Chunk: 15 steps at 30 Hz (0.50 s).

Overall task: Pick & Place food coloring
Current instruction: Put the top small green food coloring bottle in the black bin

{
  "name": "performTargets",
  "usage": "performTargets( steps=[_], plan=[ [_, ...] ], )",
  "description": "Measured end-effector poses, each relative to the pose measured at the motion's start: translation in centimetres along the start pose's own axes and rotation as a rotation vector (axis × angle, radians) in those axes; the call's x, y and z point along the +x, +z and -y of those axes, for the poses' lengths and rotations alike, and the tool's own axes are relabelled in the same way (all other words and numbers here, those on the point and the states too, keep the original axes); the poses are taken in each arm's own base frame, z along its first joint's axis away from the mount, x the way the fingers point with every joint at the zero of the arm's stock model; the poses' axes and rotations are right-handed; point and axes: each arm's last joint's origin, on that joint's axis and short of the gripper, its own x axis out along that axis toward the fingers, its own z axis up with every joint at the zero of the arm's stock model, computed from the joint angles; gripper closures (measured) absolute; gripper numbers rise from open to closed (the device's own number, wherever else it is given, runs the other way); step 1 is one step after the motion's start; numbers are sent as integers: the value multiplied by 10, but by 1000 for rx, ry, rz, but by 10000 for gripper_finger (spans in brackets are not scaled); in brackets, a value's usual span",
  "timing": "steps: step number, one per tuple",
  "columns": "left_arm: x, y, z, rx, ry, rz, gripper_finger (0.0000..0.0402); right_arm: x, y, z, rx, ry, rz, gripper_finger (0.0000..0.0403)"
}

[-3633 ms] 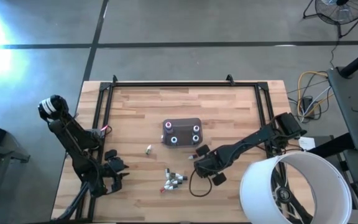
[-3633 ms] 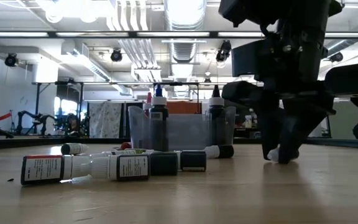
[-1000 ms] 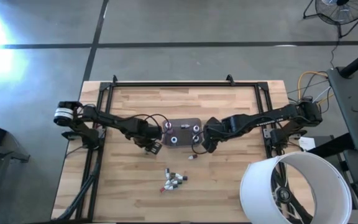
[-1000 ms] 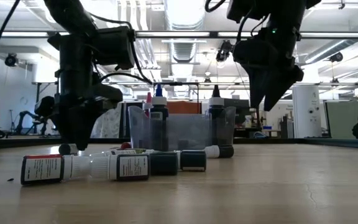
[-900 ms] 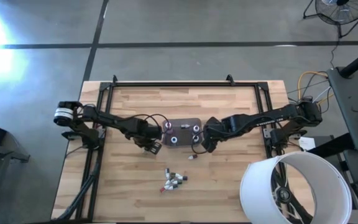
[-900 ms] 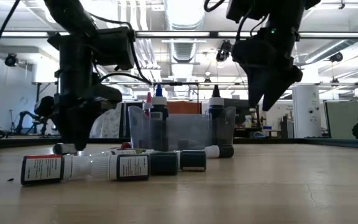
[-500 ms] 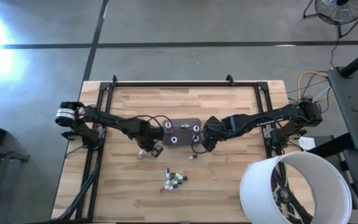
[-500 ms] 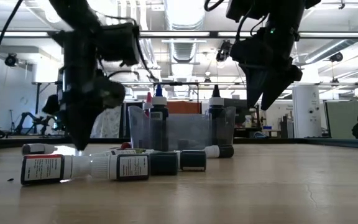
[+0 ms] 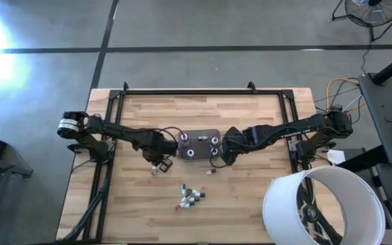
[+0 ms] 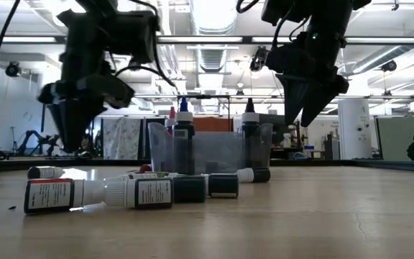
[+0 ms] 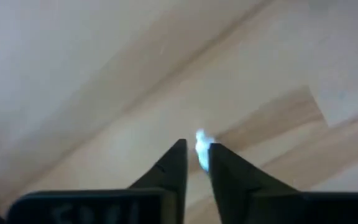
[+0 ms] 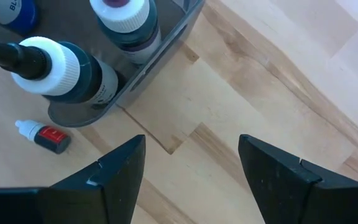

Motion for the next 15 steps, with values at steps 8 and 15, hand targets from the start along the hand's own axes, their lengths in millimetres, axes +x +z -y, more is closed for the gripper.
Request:
performTargets(
  steps=[8, 15],
  plan=[
    [-2, -5, -1, -178, -24, -7, 242, 0, 1, 0, -36, -8, 28, 149],
    [7, -8, 10, -231, -48, -15, 227, 0, 1, 0, -60, -9, 27, 153]
  ],
)
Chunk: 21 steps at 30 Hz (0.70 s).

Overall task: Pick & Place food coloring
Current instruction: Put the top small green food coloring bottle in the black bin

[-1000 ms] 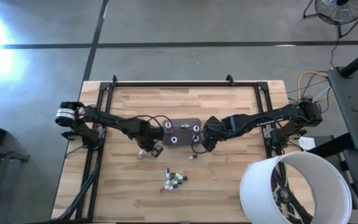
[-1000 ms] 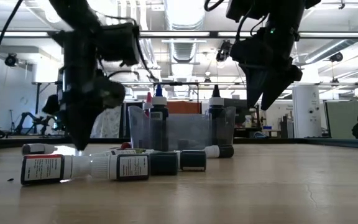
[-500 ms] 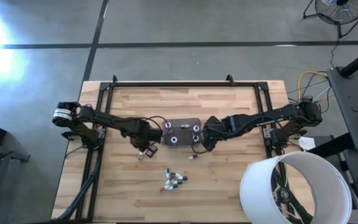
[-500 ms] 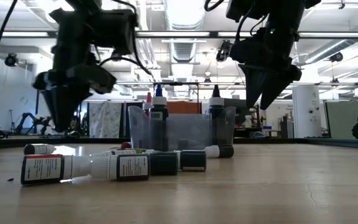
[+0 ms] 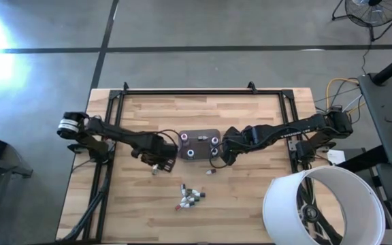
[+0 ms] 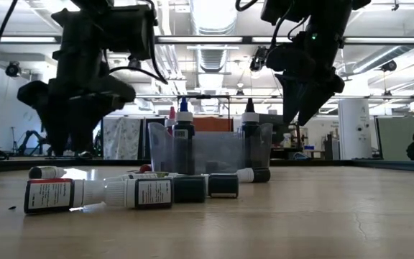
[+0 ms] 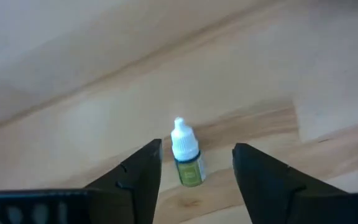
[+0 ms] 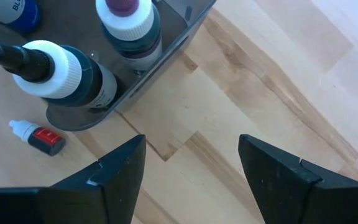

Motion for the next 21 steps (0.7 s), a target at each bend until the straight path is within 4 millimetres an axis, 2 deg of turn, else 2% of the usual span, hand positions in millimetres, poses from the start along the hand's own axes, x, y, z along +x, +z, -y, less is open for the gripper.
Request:
performTargets(
  steps=[8, 15, 21],
  plan=[
    [12, -5, -6, -41, 48, -18, 227, 0, 0, 0, -6, 0, 0, 154],
    [29, -7, -4, -61, -67, -29, 227, 0, 0, 0, -1, -1, -1, 154],
    [32, -8, -7, -75, -54, -13, 236, 0, 0, 0, 10, -2, -2, 154]
  ],
)
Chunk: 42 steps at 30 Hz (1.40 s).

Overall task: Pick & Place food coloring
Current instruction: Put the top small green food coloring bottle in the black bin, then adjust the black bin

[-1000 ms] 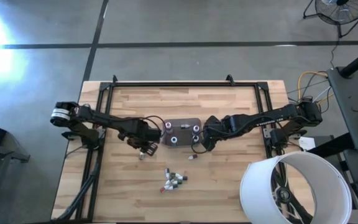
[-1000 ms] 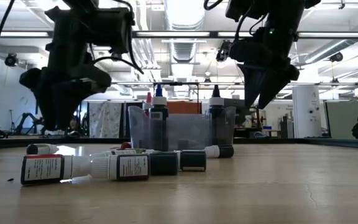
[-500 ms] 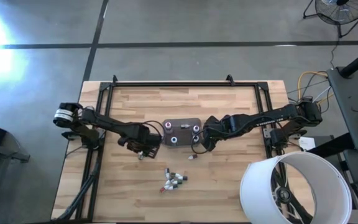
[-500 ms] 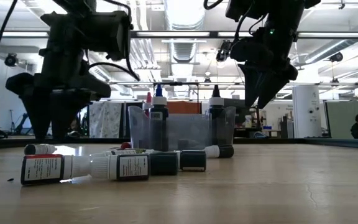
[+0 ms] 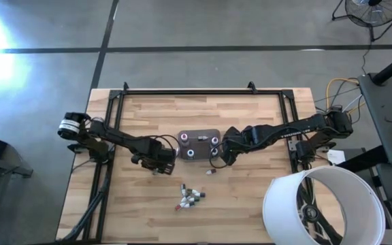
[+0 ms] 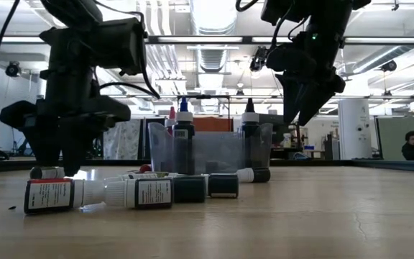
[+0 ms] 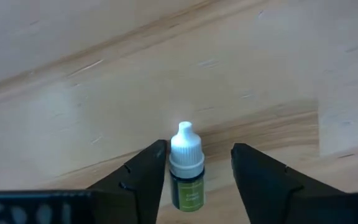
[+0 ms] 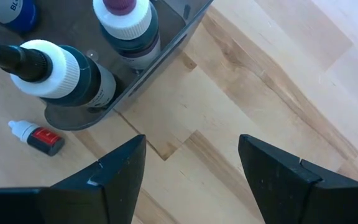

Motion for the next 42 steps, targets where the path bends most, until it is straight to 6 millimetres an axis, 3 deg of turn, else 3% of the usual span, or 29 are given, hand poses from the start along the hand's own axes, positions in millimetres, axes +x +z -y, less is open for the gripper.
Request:
performTargets(
  steps=[7, 12, 16, 19, 23, 29, 33, 36, 42],
  plan=[
    [0, 0, -1, 28, 15, 15, 299, -3, 0, 0, -3, 1, 12, 155],
    [0, 1, -2, 58, 23, 39, 344, -22, 1, 5, 10, 9, 107, 164],
    [-3, 2, 0, 66, 22, 106, 357, -43, 1, 11, 14, -3, 230, 171],
    [-17, 6, 8, 88, -13, 227, 357, -63, 0, 16, 7, -19, 348, 175],
    [-60, 5, 26, 139, -133, 405, 357, -85, 0, 27, 34, -16, 446, 177],
    [-121, 13, 58, 291, -314, 777, 357, -93, 0, 35, 59, -3, 468, 177],
    [-116, 33, 85, 488, -427, 790, 357, -89, 1, 33, 38, -16, 458, 177],
    [-103, 48, 94, 493, -403, 797, 344, -86, 0, 30, 20, -20, 444, 177],
    [-99, 60, 92, 463, -352, 778, 263, -84, -1, 29, 13, -6, 422, 177]
  ],
)
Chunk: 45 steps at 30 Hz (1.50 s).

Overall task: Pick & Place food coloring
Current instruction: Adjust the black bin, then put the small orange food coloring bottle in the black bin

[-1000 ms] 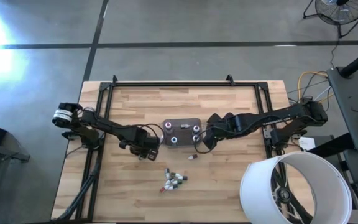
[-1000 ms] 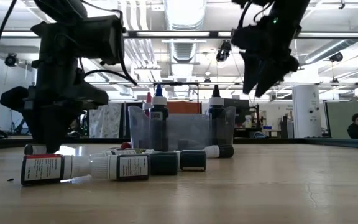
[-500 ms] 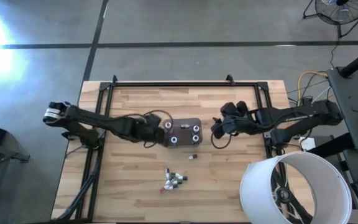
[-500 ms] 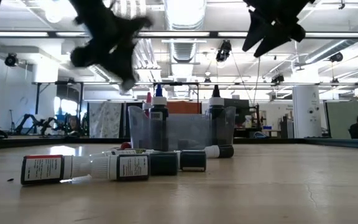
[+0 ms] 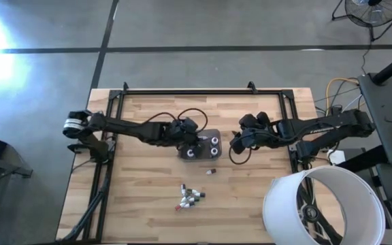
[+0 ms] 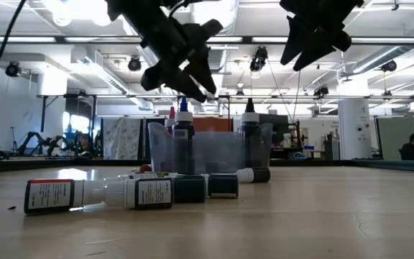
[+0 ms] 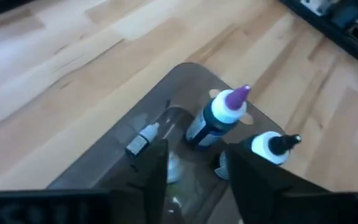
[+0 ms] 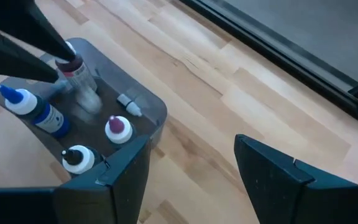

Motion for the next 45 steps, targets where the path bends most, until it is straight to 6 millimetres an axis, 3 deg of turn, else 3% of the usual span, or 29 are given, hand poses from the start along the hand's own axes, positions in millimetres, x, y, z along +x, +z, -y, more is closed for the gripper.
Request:
performTargets(
  steps=[2, 6, 9, 12, 18, 22, 39, 45],
  plan=[
    [-9, 4, 3, 43, -14, 9, 238, 0, 0, 0, -1, 0, 0, 177],
    [-45, 10, 7, 103, 25, -32, 208, 0, 0, 0, -6, -1, -1, 177],
    [-63, -9, -4, 130, 180, -164, 203, 0, -1, 1, -15, -6, -6, 177],
    [-69, -32, -15, 152, 303, -263, 203, 1, -2, 2, -23, -17, -13, 177],
    [-42, -74, -28, 130, 227, -324, 216, 3, -6, 3, -34, -27, -22, 177],
    [-27, -84, -29, 64, 123, -239, 221, 5, -9, 3, -29, -31, -32, 177],
    [-10, -75, -47, 63, 134, -159, 221, 6, -11, 3, -28, -19, -52, 177],
    [-10, -78, -53, 118, 120, -264, 221, 6, -11, 4, -29, -20, -53, 177]
  ],
)
